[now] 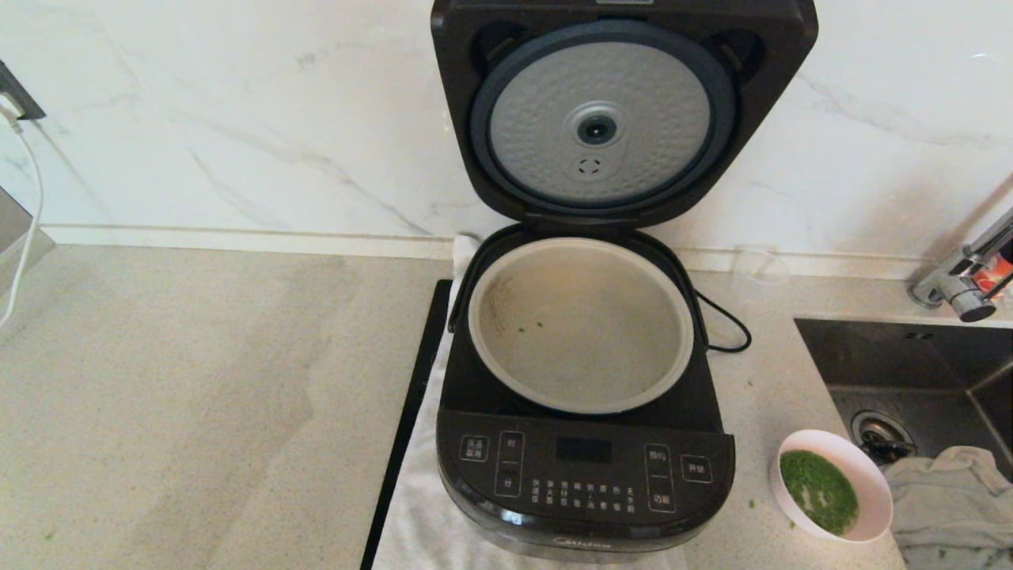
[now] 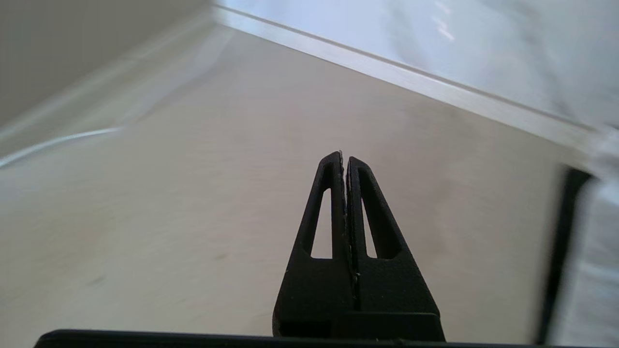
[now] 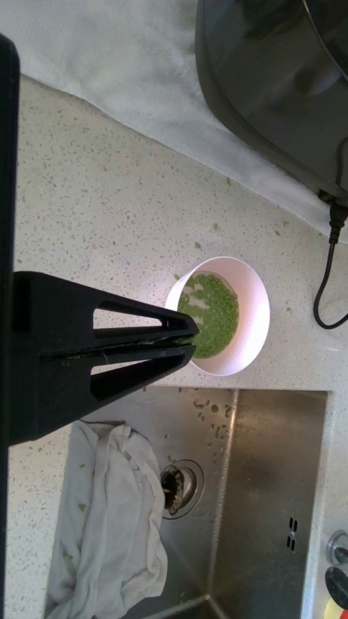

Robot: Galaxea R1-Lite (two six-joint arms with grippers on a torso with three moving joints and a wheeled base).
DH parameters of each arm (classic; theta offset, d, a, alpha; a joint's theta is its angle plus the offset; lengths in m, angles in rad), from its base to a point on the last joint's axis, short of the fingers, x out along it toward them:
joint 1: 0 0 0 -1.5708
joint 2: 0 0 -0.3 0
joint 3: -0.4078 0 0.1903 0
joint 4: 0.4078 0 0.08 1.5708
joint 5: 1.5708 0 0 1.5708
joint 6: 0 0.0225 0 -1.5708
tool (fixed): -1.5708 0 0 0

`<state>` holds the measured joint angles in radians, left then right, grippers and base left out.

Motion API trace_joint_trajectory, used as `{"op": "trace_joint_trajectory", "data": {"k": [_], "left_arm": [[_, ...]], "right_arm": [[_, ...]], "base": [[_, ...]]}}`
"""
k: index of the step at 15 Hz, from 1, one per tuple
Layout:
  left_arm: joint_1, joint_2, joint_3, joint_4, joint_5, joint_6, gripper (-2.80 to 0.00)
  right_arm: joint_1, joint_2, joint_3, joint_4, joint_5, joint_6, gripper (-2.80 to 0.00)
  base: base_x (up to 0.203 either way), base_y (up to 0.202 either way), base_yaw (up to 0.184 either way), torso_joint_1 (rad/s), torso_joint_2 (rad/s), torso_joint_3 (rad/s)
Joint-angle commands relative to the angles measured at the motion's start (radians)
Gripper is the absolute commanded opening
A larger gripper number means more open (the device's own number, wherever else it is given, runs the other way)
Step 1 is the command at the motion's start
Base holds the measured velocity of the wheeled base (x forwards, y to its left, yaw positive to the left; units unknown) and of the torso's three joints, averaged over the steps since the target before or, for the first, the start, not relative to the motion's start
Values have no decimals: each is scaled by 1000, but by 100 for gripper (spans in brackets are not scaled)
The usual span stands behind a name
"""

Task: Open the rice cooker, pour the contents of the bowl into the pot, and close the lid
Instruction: Turn on the tap

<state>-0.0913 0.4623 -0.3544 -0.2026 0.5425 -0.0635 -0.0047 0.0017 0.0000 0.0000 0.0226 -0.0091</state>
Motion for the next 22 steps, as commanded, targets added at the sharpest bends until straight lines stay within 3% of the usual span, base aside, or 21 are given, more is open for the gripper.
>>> {"op": "trace_joint_trajectory", "data": {"k": [1, 3, 4, 6, 7, 9, 22], "left_arm": [[70, -198, 80, 8, 8, 6, -280], [88, -317, 188, 50, -26, 23, -280], [91, -363, 215, 82, -122, 39, -280], [94, -441, 243, 212, -412, 108, -280], [95, -456, 270, 281, -493, 154, -280], [95, -464, 321, 297, -560, 167, -280], [94, -464, 336, 258, -564, 148, -280]], "right_arm": [[0, 1, 0, 0, 0, 0, -280], [0, 1, 0, 0, 0, 0, -280], [0, 0, 0, 0, 0, 0, -280], [0, 0, 0, 0, 0, 0, -280], [0, 0, 0, 0, 0, 0, -280], [0, 1, 0, 0, 0, 0, -280], [0, 3, 0, 2, -4, -9, -280]], "base": [[0, 0, 0, 0, 0, 0], [0, 0, 0, 0, 0, 0], [0, 0, 0, 0, 0, 0], [0, 0, 0, 0, 0, 0], [0, 0, 0, 0, 0, 0], [0, 0, 0, 0, 0, 0], [0, 0, 0, 0, 0, 0]]}}
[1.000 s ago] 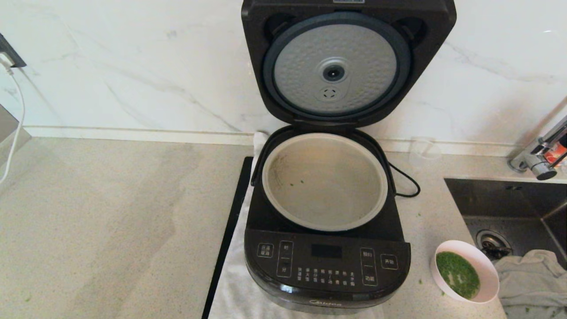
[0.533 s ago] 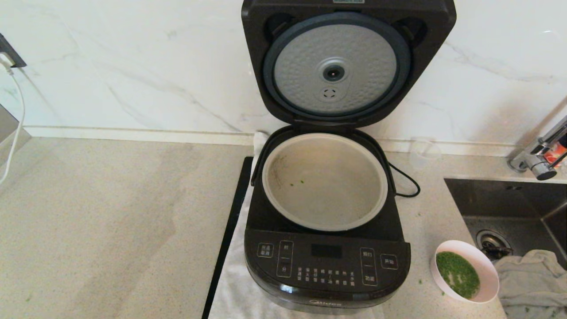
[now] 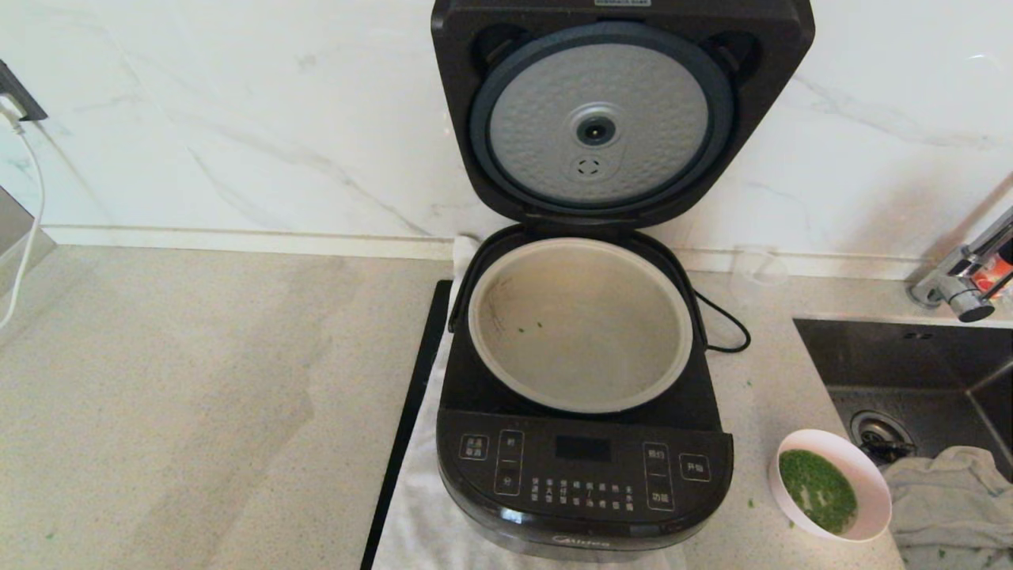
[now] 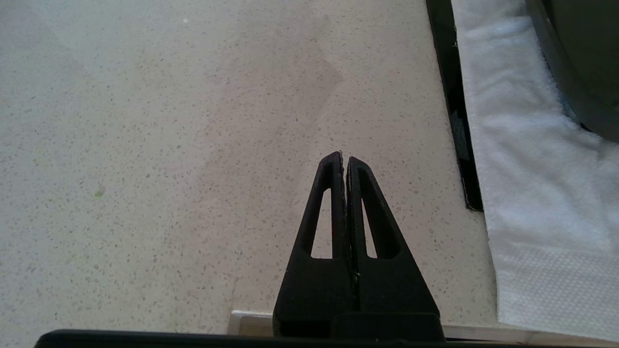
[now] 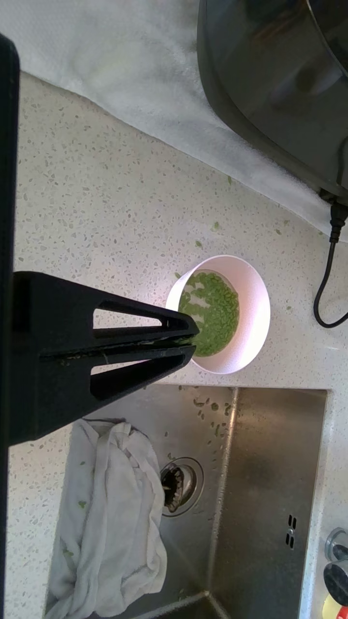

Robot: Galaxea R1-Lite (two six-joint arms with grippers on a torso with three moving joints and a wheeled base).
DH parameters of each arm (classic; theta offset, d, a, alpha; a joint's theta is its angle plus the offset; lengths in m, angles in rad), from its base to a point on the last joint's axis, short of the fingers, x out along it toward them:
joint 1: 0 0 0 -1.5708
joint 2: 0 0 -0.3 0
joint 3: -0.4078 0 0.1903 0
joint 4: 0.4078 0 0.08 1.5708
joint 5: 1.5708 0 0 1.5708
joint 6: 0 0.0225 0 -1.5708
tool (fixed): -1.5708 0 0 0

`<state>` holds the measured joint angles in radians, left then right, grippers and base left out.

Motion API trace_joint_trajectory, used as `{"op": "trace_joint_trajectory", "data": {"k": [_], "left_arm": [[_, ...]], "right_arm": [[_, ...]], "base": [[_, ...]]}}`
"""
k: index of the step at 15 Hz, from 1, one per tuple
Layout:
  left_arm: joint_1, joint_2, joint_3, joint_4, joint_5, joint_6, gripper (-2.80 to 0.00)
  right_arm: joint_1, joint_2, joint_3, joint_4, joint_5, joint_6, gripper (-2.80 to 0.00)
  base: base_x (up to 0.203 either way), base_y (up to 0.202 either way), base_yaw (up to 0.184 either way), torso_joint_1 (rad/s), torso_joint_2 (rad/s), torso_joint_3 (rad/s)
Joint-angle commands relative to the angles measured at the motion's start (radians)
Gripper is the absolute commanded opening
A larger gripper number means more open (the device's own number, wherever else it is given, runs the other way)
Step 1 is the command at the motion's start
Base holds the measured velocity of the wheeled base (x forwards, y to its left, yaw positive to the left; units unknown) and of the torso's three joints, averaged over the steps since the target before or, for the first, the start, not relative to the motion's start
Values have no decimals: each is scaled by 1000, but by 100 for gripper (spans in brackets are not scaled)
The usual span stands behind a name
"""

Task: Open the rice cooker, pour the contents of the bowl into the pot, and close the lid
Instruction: Turn on the tap

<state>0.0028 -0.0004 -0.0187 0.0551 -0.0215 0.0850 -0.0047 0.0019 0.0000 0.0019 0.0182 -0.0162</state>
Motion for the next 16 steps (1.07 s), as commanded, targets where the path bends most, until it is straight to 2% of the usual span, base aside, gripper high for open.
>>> {"op": "trace_joint_trajectory", "data": {"k": [1, 4, 6, 9, 10, 12, 16], "left_arm": [[0, -1, 0, 0, 0, 1, -280], [0, -1, -1, 0, 0, -1, -280], [0, -1, 0, 0, 0, -1, -280], [0, -1, 0, 0, 0, -1, -280], [0, -1, 0, 0, 0, 1, -280], [0, -1, 0, 0, 0, -1, -280], [0, -1, 0, 0, 0, -1, -280]], "right_arm": [[0, 0, 2, 0, 0, -3, -280], [0, -2, -5, 7, -10, -16, -280], [0, -2, -56, 53, -17, -15, -280], [0, 2, -225, 237, -19, -6, -280], [0, 11, -244, 274, -29, -24, -280], [0, 68, -263, 269, -53, -54, -280], [-10, 295, -354, 261, -82, -55, -280]], "base": [[0, 0, 0, 0, 0, 0], [0, 0, 0, 0, 0, 0], [0, 0, 0, 0, 0, 0], [0, 0, 0, 0, 0, 0], [0, 0, 0, 0, 0, 0], [0, 0, 0, 0, 0, 0], [0, 0, 0, 0, 0, 0]]}}
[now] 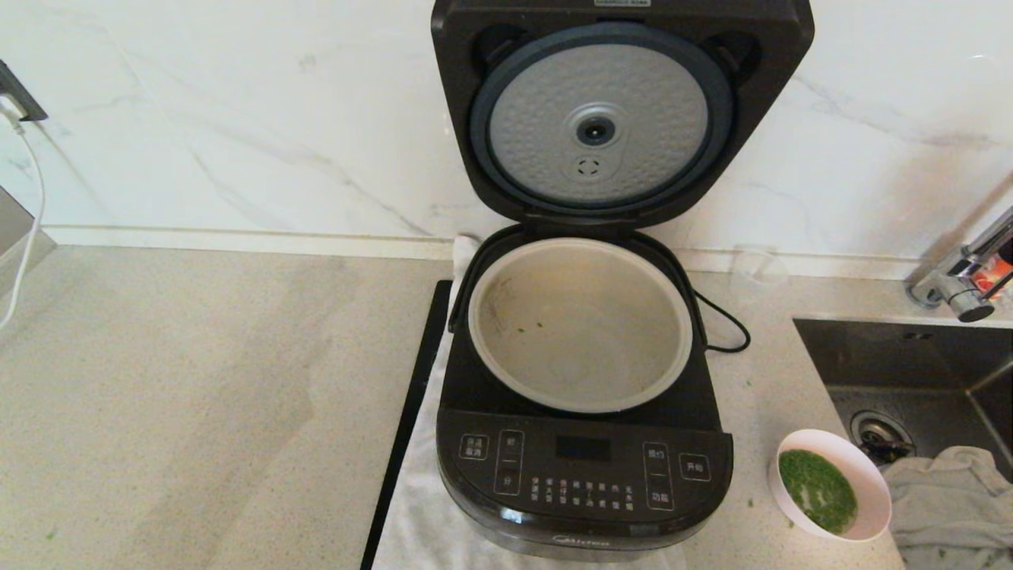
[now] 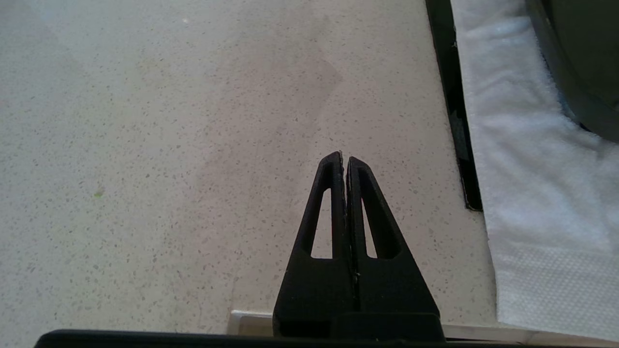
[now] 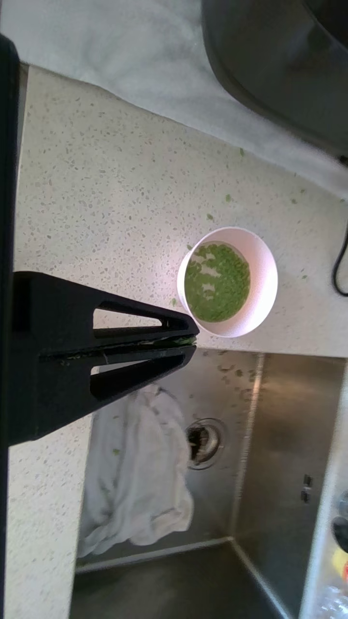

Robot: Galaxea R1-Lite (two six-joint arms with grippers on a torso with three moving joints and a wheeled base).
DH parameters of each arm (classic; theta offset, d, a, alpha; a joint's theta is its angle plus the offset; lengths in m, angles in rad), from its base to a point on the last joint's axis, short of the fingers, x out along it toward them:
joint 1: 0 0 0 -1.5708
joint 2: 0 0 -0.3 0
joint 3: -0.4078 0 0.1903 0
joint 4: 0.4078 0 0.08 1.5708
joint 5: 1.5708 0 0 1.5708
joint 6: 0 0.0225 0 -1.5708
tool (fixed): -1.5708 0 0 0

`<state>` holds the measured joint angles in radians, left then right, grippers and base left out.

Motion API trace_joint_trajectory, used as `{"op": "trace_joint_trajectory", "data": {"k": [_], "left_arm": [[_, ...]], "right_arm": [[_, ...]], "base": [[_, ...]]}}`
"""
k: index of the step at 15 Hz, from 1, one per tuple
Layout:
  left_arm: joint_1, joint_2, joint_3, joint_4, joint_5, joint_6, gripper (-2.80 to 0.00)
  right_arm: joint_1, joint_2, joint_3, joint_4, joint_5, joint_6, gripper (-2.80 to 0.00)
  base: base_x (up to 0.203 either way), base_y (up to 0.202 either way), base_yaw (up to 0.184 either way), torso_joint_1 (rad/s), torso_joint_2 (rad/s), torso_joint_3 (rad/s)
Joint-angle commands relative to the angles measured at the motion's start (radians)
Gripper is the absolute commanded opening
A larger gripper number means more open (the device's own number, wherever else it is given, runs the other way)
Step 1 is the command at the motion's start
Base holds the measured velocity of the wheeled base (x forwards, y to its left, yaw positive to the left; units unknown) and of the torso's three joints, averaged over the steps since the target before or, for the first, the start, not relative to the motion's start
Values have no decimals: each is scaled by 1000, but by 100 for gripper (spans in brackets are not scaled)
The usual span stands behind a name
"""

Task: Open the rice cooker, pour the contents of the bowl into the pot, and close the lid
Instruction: Turn on the tap

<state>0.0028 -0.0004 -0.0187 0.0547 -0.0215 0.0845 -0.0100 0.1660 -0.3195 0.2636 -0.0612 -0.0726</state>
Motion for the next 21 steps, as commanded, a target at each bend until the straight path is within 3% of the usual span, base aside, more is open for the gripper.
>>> {"op": "trace_joint_trajectory", "data": {"k": [1, 5, 10, 15, 21], "left_arm": [[0, -1, 0, 1, 0, 0, -280], [0, -1, 0, 1, 0, 0, -280], [0, -1, -1, 1, 0, 0, -280], [0, -1, -1, 1, 0, 0, -280], [0, -1, 0, 1, 0, 0, -280]], "right_arm": [[-8, 194, -57, -3, -5, 8, -280], [-19, 441, -116, -15, -17, 35, -280], [-61, 763, -236, -79, -57, 147, -280], [-201, 1075, -270, -458, -209, 168, -280], [-344, 1401, -286, -945, -337, 166, -280]], "base": [[0, 0, 0, 0, 0, 0], [0, 0, 0, 0, 0, 0], [0, 0, 0, 0, 0, 0], [0, 0, 0, 0, 0, 0], [0, 0, 0, 0, 0, 0]]}}
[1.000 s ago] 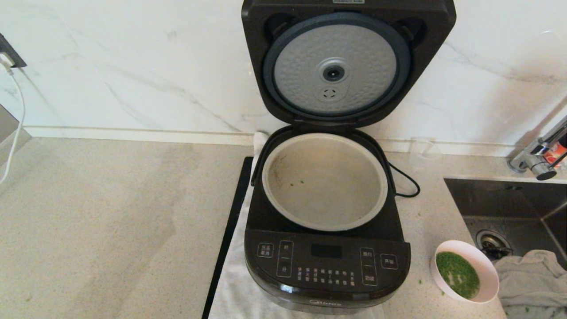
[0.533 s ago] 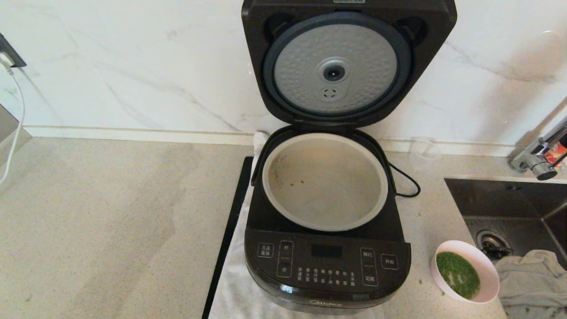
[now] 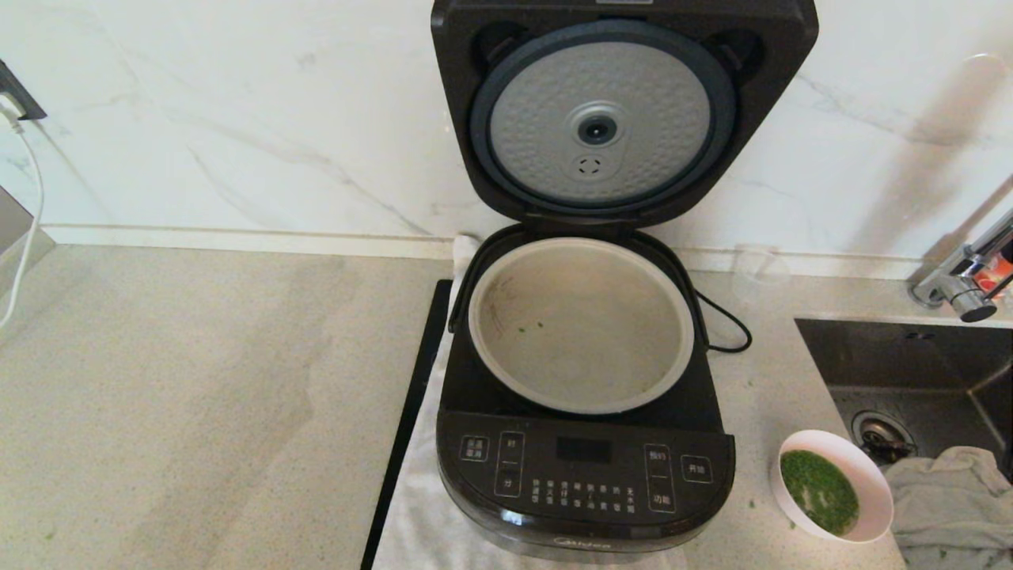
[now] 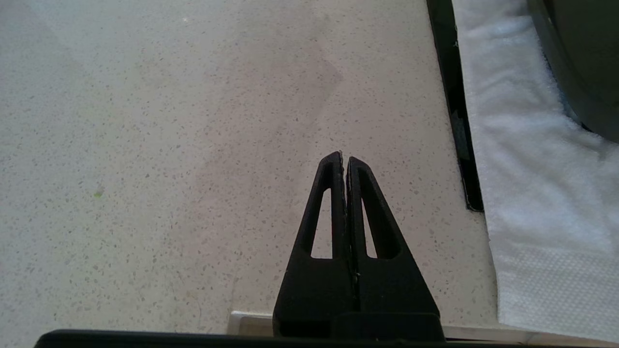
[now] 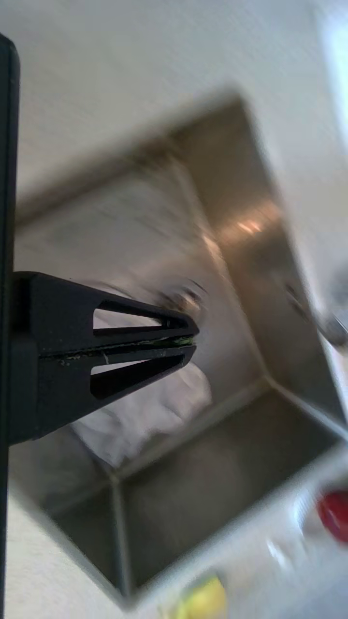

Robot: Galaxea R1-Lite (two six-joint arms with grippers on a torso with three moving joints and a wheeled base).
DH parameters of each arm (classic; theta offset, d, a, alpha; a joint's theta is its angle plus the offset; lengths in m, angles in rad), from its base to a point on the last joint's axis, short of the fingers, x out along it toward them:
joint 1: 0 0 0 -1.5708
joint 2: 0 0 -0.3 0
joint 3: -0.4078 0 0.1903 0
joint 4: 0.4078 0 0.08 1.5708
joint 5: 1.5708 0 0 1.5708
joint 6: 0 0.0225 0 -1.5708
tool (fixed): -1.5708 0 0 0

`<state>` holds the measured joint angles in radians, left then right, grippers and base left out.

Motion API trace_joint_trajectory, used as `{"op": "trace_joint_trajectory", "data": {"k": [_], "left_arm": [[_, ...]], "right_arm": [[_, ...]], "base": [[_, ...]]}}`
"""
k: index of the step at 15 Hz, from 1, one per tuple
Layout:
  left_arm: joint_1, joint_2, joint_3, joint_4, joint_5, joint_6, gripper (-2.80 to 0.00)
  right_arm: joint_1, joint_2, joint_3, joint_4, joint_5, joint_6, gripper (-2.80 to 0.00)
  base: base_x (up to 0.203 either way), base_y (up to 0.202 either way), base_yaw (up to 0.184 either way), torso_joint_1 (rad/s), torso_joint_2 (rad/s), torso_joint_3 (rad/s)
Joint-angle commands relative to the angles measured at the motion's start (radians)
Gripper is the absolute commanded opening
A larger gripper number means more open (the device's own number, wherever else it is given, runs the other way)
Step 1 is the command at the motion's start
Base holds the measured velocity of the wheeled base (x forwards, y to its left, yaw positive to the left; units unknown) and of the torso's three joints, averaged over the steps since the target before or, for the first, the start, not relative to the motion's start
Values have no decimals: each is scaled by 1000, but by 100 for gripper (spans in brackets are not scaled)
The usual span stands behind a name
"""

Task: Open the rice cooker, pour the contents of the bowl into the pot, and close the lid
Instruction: Turn on the tap

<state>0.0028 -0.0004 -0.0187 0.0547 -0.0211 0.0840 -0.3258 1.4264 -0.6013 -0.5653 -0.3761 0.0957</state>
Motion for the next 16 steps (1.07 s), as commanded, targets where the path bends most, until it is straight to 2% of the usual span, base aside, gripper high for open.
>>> {"op": "trace_joint_trajectory", "data": {"k": [1, 5, 10, 12, 16], "left_arm": [[0, -1, 0, 0, 0, 0, -280], [0, -1, 0, 0, 0, 0, -280], [0, -1, 0, 0, 0, 0, -280], [0, -1, 0, 0, 0, 0, -280], [0, -1, 0, 0, 0, 0, -280]], "right_arm": [[-45, 199, -8, -204, -43, -8, -280], [-93, 389, -16, -557, -90, -75, -280], [-114, 553, -48, -872, -119, -197, -280], [-109, 599, -68, -949, -121, -242, -280], [-104, 669, -144, -965, -124, -284, -280]], "base": [[0, 0, 0, 0, 0, 0], [0, 0, 0, 0, 0, 0], [0, 0, 0, 0, 0, 0], [0, 0, 0, 0, 0, 0], [0, 0, 0, 0, 0, 0]]}}
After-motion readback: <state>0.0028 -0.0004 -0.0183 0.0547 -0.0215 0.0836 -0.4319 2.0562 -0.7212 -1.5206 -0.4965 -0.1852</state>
